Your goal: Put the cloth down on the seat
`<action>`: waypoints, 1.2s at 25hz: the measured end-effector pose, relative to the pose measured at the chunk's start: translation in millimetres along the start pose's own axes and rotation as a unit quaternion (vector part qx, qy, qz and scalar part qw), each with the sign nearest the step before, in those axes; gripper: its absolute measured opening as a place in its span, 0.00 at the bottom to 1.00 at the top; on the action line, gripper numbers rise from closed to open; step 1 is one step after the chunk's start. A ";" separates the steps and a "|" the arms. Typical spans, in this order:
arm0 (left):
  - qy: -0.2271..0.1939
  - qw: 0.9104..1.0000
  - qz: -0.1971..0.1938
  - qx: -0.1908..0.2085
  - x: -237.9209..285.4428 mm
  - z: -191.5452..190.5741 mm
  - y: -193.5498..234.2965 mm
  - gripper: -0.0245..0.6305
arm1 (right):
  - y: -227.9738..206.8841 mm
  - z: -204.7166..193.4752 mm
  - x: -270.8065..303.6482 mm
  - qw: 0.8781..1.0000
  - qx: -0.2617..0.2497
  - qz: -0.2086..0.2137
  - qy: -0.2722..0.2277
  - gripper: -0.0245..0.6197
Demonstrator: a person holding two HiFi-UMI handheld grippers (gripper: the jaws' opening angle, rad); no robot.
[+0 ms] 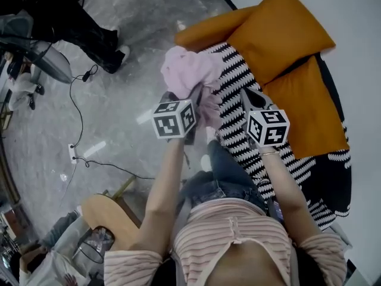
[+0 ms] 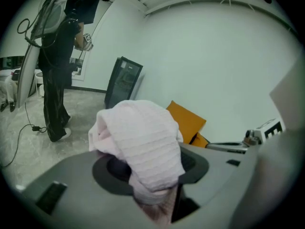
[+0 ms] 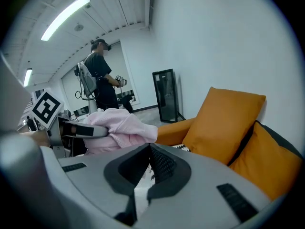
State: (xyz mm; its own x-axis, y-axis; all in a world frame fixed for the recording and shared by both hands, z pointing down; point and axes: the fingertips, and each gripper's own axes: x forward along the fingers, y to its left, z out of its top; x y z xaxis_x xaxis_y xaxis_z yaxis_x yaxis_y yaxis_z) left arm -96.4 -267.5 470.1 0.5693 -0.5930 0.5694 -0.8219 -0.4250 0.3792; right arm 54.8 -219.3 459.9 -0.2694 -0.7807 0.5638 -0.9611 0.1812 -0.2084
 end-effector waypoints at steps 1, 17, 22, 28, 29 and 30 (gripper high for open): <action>0.004 1.000 0.000 0.000 10.2 3.0 -0.1 0.37 | -6.4 3.1 6.6 1.000 0.002 0.000 0.002 0.05; 0.077 0.997 -0.006 0.003 143.7 1.7 13.7 0.37 | -72.2 -9.3 112.0 0.998 0.024 -0.007 0.061 0.05; 0.092 0.996 -0.011 0.001 173.9 -3.4 16.2 0.37 | -83.4 -22.6 137.5 0.996 0.030 -0.009 0.082 0.05; 0.108 0.994 -0.010 0.000 206.0 -12.0 19.8 0.37 | -96.1 -32.9 162.7 0.995 0.033 -0.010 0.098 0.05; 0.110 0.994 -0.009 -0.002 211.2 -12.7 21.4 0.37 | -97.7 -33.5 167.3 0.994 0.033 -0.010 0.101 0.05; 0.113 0.994 -0.007 -0.003 215.5 -14.5 22.9 0.37 | -98.6 -34.8 171.1 0.994 0.034 -0.009 0.103 0.05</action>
State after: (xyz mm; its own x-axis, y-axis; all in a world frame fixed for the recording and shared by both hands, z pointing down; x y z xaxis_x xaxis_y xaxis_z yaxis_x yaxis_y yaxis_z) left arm 7.2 -395.2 612.1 0.5633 -0.4183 0.7126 -0.8142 -0.4279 0.3924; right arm 101.4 -349.9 604.7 -0.2654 -0.6426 0.7188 -0.9616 0.1221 -0.2459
